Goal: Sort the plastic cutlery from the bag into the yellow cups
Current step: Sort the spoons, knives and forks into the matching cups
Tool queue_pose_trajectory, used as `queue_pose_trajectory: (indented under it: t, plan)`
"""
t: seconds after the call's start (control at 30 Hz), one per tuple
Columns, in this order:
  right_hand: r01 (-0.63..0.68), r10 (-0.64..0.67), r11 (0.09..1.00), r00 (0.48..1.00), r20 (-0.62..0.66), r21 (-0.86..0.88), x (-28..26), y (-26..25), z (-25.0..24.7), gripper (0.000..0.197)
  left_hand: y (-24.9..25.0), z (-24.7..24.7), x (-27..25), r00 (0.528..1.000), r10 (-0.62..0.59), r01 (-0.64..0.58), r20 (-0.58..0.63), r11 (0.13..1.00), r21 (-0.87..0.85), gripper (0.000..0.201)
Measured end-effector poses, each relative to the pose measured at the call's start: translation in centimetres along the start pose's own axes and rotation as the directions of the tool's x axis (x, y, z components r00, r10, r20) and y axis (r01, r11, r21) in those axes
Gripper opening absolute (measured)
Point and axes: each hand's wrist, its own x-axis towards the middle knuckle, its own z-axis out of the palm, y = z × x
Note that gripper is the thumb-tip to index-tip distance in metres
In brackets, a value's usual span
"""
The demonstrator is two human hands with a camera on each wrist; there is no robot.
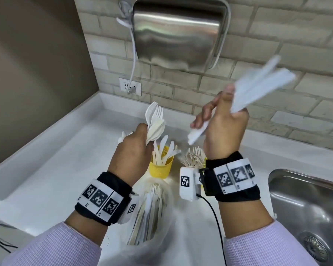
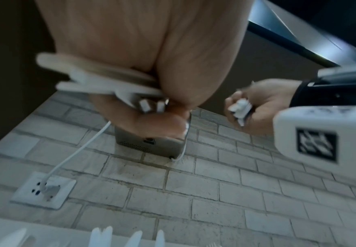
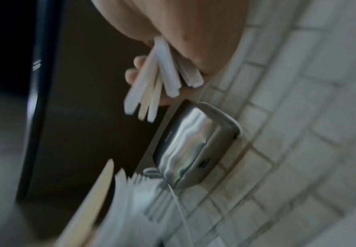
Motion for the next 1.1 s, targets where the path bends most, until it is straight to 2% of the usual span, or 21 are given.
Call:
queue_pose_trajectory:
  t: [0.03, 0.1, 0.13, 0.2, 0.27, 0.37, 0.4, 0.5, 0.53, 0.6, 0.63, 0.73, 0.77, 0.87, 1.0, 1.03, 1.1]
  plan:
    - [0.059, -0.044, 0.984, 0.995, 0.092, -0.171, -0.6, 0.3, -0.2, 0.042, 0.3, 0.0, 0.0, 1.000, -0.006, 0.006, -0.021, 1.000, 0.025, 0.014]
    - [0.176, -0.049, 0.881, 0.957, 0.285, -0.439, -1.6, 1.3, -0.2, 0.033, 1.0, 0.0, 0.1, 0.999, -0.021, 0.025, -0.046, 0.997, 0.074, 0.015]
    - [0.209, -0.026, 0.840, 0.938, 0.347, -0.501, -2.1, 1.8, -0.1, 0.027, 1.2, 0.0, 0.1, 0.998, -0.028, 0.033, -0.050, 0.994, 0.102, 0.014]
    - [0.237, -0.003, 0.803, 0.920, 0.393, -0.547, -2.9, 2.8, 0.1, 0.019, 1.5, 0.2, 0.0, 0.999, -0.023, 0.030, -0.049, 0.989, 0.143, 0.016]
    - [0.235, -0.027, 0.787, 0.937, 0.348, -0.571, -3.1, 3.4, 0.3, 0.013, 1.5, 0.3, -0.2, 1.000, -0.006, 0.012, -0.030, 0.984, 0.176, 0.023]
    - [0.171, -0.079, 0.836, 0.978, 0.193, -0.522, -2.7, 3.6, 0.3, 0.014, 1.5, 0.2, -0.2, 0.999, -0.005, 0.012, -0.034, 0.975, 0.221, 0.025]
    - [0.166, -0.084, 0.846, 0.980, 0.182, -0.506, -2.6, 3.5, 0.2, 0.015, 1.5, 0.2, -0.1, 0.999, -0.009, 0.018, -0.041, 0.972, 0.233, 0.024]
    - [0.219, -0.089, 0.808, 0.963, 0.255, -0.547, -2.7, 3.3, 0.1, 0.018, 1.5, 0.1, 0.0, 0.999, -0.033, 0.042, -0.041, 0.970, 0.241, 0.024]
    - [0.219, -0.100, 0.806, 0.966, 0.238, -0.550, -2.6, 3.3, 0.1, 0.020, 1.4, 0.1, 0.0, 0.999, -0.036, 0.044, -0.040, 0.970, 0.240, 0.024]
    - [0.173, -0.093, 0.852, 0.979, 0.182, -0.495, -2.2, 3.4, -0.2, 0.024, 1.4, 0.0, 0.1, 0.999, -0.034, 0.042, -0.034, 0.969, 0.242, 0.023]
    - [0.158, -0.070, 0.865, 0.978, 0.198, -0.476, -2.2, 3.4, -0.3, 0.024, 1.4, 0.0, 0.0, 0.999, -0.034, 0.041, -0.032, 0.969, 0.242, 0.023]
    - [0.191, 0.025, 0.837, 0.922, 0.385, -0.513, -2.8, 3.6, 0.0, 0.015, 1.6, -0.1, -0.2, 0.999, -0.041, 0.044, -0.019, 0.972, 0.231, 0.023]
    - [0.191, 0.024, 0.831, 0.926, 0.377, -0.523, -2.9, 3.8, -0.1, 0.014, 1.6, -0.1, -0.2, 0.999, -0.043, 0.046, -0.016, 0.973, 0.228, 0.023]
    - [0.115, -0.011, 0.878, 0.975, 0.221, -0.465, -3.0, 4.3, -0.1, 0.020, 1.8, 0.0, -0.3, 0.999, -0.038, 0.039, -0.010, 0.973, 0.227, 0.024]
    - [0.061, 0.066, 0.866, 0.970, 0.235, -0.496, -3.5, 5.2, 0.5, 0.023, 1.8, 0.4, -0.5, 1.000, -0.024, 0.022, 0.008, 0.976, 0.215, 0.023]
    - [0.012, 0.084, 0.886, 0.979, 0.185, -0.464, -3.4, 5.5, 0.5, 0.024, 1.9, 0.4, -0.5, 1.000, -0.023, 0.020, 0.013, 0.977, 0.212, 0.022]
    - [-0.114, 0.125, 0.956, 0.992, 0.026, -0.270, -2.9, 5.6, 0.4, 0.021, 1.8, 0.5, -0.5, 0.999, -0.030, 0.026, 0.018, 0.977, 0.213, 0.020]
